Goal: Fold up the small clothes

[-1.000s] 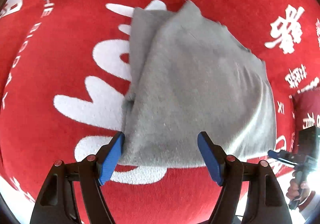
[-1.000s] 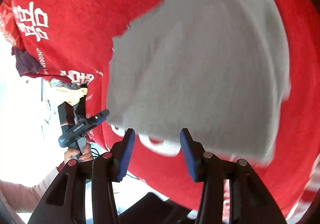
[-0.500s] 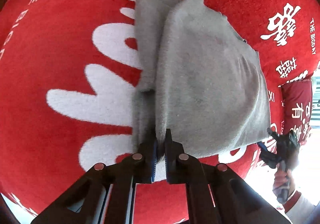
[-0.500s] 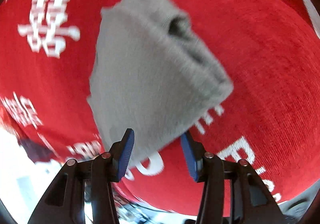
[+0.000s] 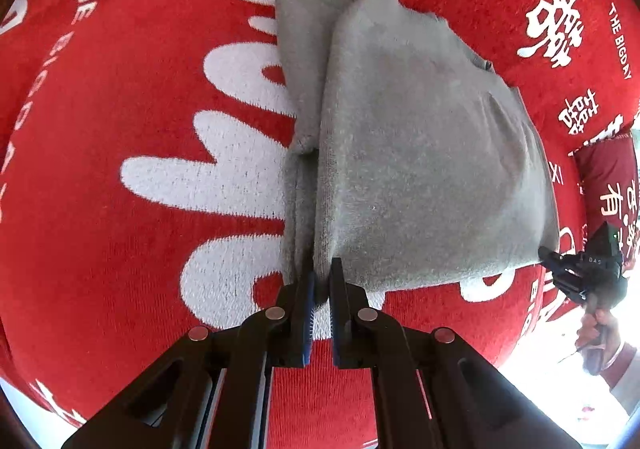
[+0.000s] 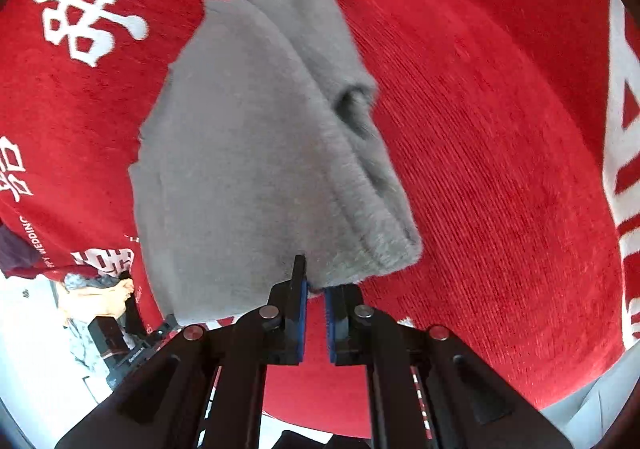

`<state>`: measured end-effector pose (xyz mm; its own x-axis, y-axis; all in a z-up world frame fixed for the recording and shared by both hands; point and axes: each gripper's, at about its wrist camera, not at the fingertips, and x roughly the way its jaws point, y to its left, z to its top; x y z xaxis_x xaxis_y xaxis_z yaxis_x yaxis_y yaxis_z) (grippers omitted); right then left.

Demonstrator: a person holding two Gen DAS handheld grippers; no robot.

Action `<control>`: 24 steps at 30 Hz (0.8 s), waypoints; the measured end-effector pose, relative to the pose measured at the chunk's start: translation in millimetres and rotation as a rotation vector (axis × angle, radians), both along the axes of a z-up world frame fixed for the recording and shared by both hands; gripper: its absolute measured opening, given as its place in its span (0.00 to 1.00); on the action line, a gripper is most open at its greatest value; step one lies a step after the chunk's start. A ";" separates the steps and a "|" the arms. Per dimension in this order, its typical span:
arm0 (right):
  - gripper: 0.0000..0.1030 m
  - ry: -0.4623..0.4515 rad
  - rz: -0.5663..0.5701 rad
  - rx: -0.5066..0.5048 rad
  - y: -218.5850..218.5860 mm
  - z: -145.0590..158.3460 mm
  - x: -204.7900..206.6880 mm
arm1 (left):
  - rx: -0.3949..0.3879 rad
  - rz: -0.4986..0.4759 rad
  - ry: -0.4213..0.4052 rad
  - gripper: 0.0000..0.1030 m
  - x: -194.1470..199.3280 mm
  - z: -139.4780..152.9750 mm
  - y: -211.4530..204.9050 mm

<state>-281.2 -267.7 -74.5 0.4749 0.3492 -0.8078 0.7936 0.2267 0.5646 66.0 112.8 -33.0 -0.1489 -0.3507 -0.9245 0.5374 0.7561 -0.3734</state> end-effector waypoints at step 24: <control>0.19 -0.118 0.636 -0.145 137.9 70.0 159.1 | 0.141 0.162 -0.107 0.52 2.7 -2.4 22.0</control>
